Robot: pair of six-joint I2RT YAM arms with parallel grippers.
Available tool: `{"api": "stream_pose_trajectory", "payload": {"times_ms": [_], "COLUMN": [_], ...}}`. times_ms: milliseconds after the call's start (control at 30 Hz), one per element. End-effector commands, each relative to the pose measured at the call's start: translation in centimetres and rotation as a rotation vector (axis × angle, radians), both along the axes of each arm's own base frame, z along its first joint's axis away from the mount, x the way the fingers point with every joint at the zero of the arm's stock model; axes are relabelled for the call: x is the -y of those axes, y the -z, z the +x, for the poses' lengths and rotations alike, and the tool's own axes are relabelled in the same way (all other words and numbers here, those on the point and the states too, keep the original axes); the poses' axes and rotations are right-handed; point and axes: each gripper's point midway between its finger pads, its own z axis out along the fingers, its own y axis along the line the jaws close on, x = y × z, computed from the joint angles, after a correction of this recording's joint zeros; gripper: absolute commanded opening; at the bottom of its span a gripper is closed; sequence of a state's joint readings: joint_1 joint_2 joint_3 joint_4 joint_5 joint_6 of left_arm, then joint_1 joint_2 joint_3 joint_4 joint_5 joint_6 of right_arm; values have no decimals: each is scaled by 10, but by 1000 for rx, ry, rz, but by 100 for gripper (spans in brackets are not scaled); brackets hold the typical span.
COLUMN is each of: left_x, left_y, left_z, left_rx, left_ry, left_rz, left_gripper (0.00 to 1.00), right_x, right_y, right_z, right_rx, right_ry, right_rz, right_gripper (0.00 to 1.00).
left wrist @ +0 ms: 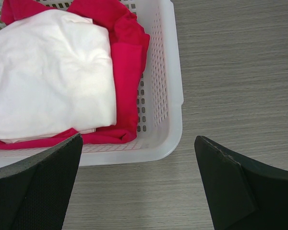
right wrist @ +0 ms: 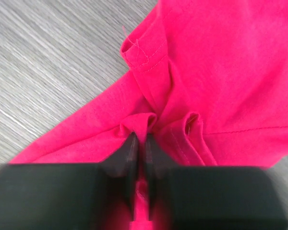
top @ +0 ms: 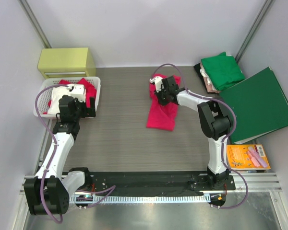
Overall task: Fold and stack the t-shirts
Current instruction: Fold the folded rectangular tshirt in 1/3 of the way
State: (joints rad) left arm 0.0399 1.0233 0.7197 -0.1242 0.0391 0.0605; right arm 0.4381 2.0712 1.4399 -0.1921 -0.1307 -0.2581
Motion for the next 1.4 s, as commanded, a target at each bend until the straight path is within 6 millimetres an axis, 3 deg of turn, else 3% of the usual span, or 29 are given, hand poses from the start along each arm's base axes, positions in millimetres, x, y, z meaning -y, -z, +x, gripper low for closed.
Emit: {"api": "stream_pose_trajectory", "payload": {"times_ms": [0,100,367,733,867,1100,1167,1200,1233,1300,1367], "left_x": [0,0,1,1,3,5,5,5,6,7,9], "left_y": [-26,-26,-26,-23,-24,-25,-27,-27,-27,-26,-23], "left_z": [6,6,6,5,5,1,1,1,1,1,1], "left_rx": [67,69,66,60,62,65,68,66,68,62,54], "left_ry": [7,9,12,15,22,31,30,32,33,41,47], "left_rz": [1,1,-3,-4,-8,-14,-16,-15,-16,-18,-24], "left_gripper": [100,100,100,100,100,100,100,100,100,100,100], "right_x": [-6,-10,-23,-47,-47,-40,-40,-40,-38,-30,-28], "right_y": [-19,-22,-55,-82,-77,-46,-43,-44,-40,-44,-59], "right_z": [11,6,8,5,13,39,42,42,39,40,41], "right_rx": [58,56,121,175,187,201,198,200,195,223,268], "right_ry": [-7,-23,-54,-103,-99,-47,-40,-40,-38,-13,3], "right_rz": [25,34,61,69,33,-57,-58,-59,-64,-84,-73], "right_gripper": [1,1,1,1,1,1,21,38,68,91,97]}}
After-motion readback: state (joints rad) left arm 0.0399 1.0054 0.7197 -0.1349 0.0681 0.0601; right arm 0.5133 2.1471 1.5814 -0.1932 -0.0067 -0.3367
